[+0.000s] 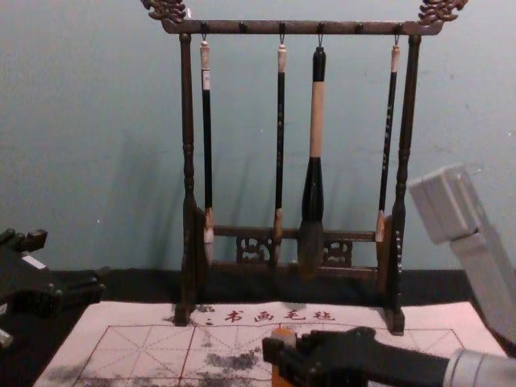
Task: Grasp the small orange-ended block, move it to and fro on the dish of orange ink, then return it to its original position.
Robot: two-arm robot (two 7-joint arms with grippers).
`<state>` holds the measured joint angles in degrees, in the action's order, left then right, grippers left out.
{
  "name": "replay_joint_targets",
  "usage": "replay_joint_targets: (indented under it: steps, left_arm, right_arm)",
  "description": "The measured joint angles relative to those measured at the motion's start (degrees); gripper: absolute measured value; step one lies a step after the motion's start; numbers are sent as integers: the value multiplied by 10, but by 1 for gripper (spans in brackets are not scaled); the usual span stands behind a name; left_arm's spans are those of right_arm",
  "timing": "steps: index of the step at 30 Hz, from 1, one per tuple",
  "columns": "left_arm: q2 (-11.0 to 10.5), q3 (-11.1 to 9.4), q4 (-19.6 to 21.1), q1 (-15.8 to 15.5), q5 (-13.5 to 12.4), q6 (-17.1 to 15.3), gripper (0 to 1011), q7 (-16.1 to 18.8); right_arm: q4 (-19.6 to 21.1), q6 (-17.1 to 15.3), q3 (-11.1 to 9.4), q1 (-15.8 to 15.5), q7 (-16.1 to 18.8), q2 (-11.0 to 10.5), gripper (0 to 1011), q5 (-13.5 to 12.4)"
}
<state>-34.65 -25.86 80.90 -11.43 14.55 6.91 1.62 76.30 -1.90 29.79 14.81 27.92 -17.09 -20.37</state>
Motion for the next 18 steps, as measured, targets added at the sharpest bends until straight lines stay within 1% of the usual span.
replay_joint_targets:
  steps: [2, 3, 6, 7, 8, 10, 13, 18]
  left_arm:
    - [0, 0, 0, 0, 0, 0, 1001, 0]
    - [0, 0, 0, 0, 0, 0, 1001, 0]
    - [0, 0, 0, 0, 0, 0, 1001, 0]
    - [0, 0, 0, 0, 0, 0, 1001, 0]
    - [0, 0, 0, 0, 0, 0, 1001, 0]
    - [0, 0, 0, 0, 0, 0, 1001, 0]
    - [0, 0, 0, 0, 0, 0, 1001, 0]
    - [0, 0, 0, 0, 0, 0, 1001, 0]
  right_arm:
    - [14, -3, -4, -5, -3, -2, 107, -4]
    - [14, -3, -4, -5, -3, -2, 107, -4]
    - [46, -11, -12, -13, -10, -10, 107, -11]
    - [46, -11, -12, -13, -10, -10, 107, -11]
    - [61, -14, -17, -16, -13, -13, 107, -14]
    - [73, -18, -20, -20, -16, -16, 107, -18]
    - [110, -26, -33, -30, -24, -26, 107, -30]
    - [150, -32, -50, -45, -39, -40, 107, -41]
